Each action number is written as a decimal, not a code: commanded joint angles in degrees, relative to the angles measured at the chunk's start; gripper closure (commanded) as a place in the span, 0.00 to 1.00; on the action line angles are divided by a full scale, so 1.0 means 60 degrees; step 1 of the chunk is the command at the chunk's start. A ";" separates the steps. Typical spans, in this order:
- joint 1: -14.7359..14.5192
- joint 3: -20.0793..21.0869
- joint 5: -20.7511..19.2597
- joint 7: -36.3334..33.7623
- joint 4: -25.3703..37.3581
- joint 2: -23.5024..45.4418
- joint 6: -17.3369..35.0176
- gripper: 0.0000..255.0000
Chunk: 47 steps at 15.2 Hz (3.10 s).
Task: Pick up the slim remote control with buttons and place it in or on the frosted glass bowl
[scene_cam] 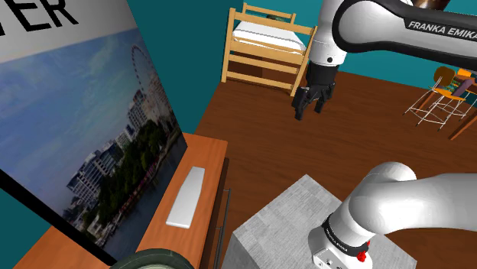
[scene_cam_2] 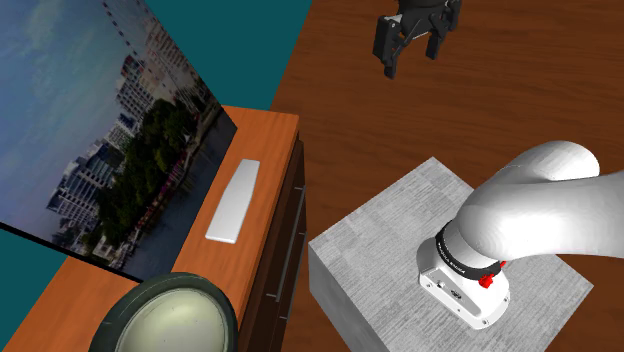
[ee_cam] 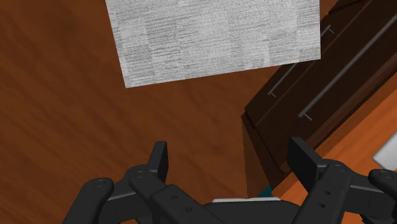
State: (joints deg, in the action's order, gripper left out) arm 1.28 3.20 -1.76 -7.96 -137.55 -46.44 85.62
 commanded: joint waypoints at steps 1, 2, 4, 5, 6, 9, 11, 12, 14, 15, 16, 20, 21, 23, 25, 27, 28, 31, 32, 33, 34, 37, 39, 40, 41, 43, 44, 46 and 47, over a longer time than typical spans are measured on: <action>0.0000 0.0000 0.0000 0.0000 0.0000 0.0000 0.0000 0.00; -0.0022 0.0212 0.0201 -0.0368 -0.0188 -0.0067 0.0135 0.00; -0.0070 0.0652 0.0615 -0.1101 -0.0525 -0.0149 0.0428 0.00; -0.0099 0.0877 0.0824 -0.1467 -0.0672 -0.0164 0.0586 0.00; -0.0127 0.1108 0.1034 -0.1832 -0.0806 -0.0159 0.0753 0.00; -0.0207 0.1825 0.1661 -0.2918 -0.1118 -0.0030 0.1306 0.00; -0.0254 0.2317 0.2058 -0.3639 -0.1249 0.0158 0.1717 0.00; -0.0272 0.2568 0.2247 -0.3998 -0.1291 0.0282 0.1935 0.00; -0.0289 0.3077 0.2600 -0.4715 -0.1328 0.0592 0.2393 0.00; -0.0285 0.3336 0.2761 -0.5071 -0.1322 0.0777 0.2632 0.00; -0.0274 0.3596 0.2908 -0.5429 -0.1300 0.0981 0.2877 0.00; -0.0109 0.4671 0.3335 -0.6871 -0.1052 0.1976 0.3900 0.00; -0.0036 0.4947 0.3390 -0.7242 -0.0952 0.2267 0.4162 0.00; 0.0155 0.5513 0.3422 -0.8002 -0.0707 0.2899 0.4690 0.00; 0.0403 0.6096 0.3325 -0.8809 -0.0406 0.3597 0.5215 0.00; 0.0707 0.6696 0.3065 -0.9685 -0.0054 0.4371 0.5731 0.00; 0.0883 0.7006 0.2863 -1.0158 0.0142 0.4790 0.5981 0.00; 0.1430 0.7919 0.1851 -1.1799 0.0804 0.6227 0.6673 0.00; 0.1585 0.8188 0.1347 -1.2441 0.1053 0.6784 0.6868 0.00; 0.1691 0.8405 0.0755 -1.3133 0.1320 0.7382 0.7030 0.00; 0.1668 0.8417 0.0552 -1.3359 0.1408 0.7578 0.7072 0.00; 0.1610 0.8397 0.0176 -1.3634 0.1241 0.7943 0.7457 0.00; 0.1583 0.8386 -0.0105 -1.3838 0.1142 0.8201 0.7707 0.00; 0.1562 0.8370 -0.0255 -1.3946 0.1096 0.8334 0.7829 0.00; 0.1525 0.8337 -0.0501 -1.4123 0.1029 0.8549 0.8018 0.00; 0.1516 0.8329 -0.0498 -1.4121 0.1028 0.8547 0.8018 0.00; 0.1516 0.8328 -0.0499 -1.4121 0.1029 0.8548 0.8018 0.00; 0.1516 0.8328 -0.0499 -1.4121 0.1029 0.8548 0.8018 0.00; 0.1516 0.8328 -0.0499 -1.4121 0.1029 0.8548 0.8018 0.00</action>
State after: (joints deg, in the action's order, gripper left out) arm 10.38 53.17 -4.74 -92.67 -131.36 4.83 133.70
